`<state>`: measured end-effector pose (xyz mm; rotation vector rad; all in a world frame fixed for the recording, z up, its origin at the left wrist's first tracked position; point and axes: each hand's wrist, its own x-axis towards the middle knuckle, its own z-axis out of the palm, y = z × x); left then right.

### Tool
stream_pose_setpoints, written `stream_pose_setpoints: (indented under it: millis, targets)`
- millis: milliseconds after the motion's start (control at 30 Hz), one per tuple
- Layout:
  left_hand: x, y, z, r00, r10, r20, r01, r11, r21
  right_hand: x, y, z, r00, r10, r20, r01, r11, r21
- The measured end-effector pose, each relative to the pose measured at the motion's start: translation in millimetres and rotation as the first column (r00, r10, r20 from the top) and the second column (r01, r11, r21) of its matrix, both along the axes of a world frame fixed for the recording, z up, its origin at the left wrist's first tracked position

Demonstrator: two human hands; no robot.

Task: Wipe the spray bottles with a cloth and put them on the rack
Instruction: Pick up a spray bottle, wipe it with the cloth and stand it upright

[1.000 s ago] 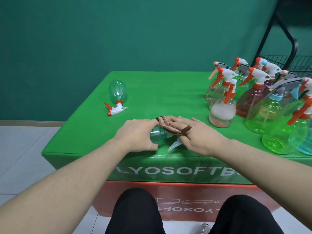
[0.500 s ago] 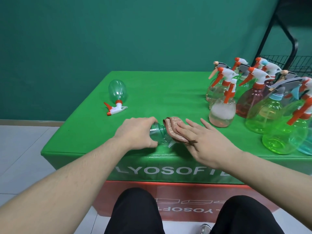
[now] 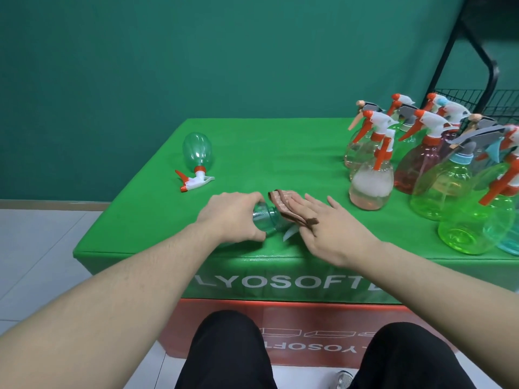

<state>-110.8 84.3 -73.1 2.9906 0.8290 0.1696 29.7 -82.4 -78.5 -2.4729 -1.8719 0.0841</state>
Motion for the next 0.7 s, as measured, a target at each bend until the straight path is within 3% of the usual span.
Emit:
stream_pose_setpoints:
  millis: [233, 533, 700]
  targets:
    - [5, 4, -3, 1.0, 0.014, -0.007, -0.014, 0.999, -0.042, -12, -28, -5, 0.997, 0.003, 0.078, -0.004, 1.0, 0.012]
    - [9, 2, -2, 0.999, 0.038, -0.012, -0.039, 0.998, -0.048, -29, -34, -23, 0.983, 0.137, 0.12, -0.138, 0.99, 0.001]
    - [5, 2, -3, 0.998, 0.062, 0.01, -0.062, 0.998, -0.027, -16, -30, -17, 0.988, 0.067, 0.143, -0.071, 0.997, 0.025]
